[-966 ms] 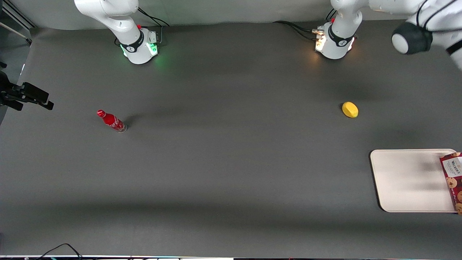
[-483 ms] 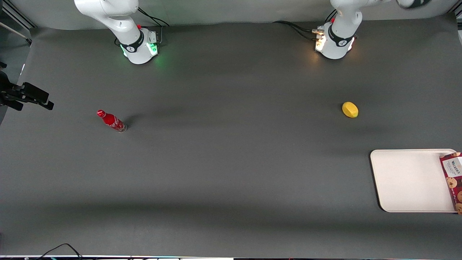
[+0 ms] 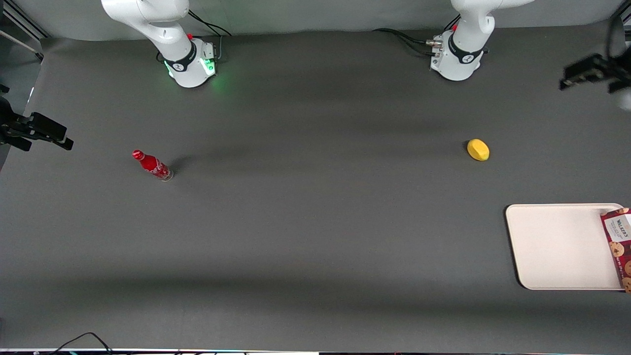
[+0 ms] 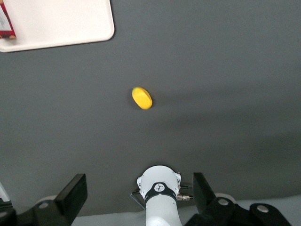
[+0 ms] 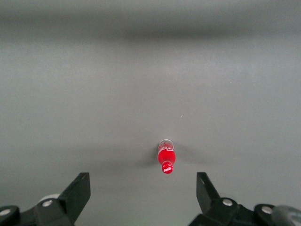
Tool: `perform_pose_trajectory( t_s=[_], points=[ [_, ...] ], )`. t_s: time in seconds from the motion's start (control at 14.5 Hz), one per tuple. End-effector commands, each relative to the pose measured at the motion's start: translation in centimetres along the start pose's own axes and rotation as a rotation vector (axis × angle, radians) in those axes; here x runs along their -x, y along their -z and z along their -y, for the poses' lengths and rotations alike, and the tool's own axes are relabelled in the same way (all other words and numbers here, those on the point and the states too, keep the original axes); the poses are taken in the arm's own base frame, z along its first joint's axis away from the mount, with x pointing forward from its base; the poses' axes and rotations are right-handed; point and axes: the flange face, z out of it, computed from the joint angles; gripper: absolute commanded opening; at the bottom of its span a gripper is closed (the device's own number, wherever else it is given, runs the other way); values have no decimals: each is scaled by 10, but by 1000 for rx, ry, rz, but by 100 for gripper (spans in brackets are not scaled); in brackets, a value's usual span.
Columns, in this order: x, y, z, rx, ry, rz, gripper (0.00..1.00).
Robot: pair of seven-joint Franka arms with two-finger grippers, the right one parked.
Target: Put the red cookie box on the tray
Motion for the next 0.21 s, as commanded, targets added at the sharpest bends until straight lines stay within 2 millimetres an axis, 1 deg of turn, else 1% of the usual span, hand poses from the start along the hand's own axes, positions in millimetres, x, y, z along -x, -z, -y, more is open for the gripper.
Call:
perform_pose_trajectory(
  t_s=[0.0, 0.14],
  points=[
    [24, -25, -2, -12, -4, -11, 100],
    [13, -24, -1, -7, -3, -8, 100]
  ],
)
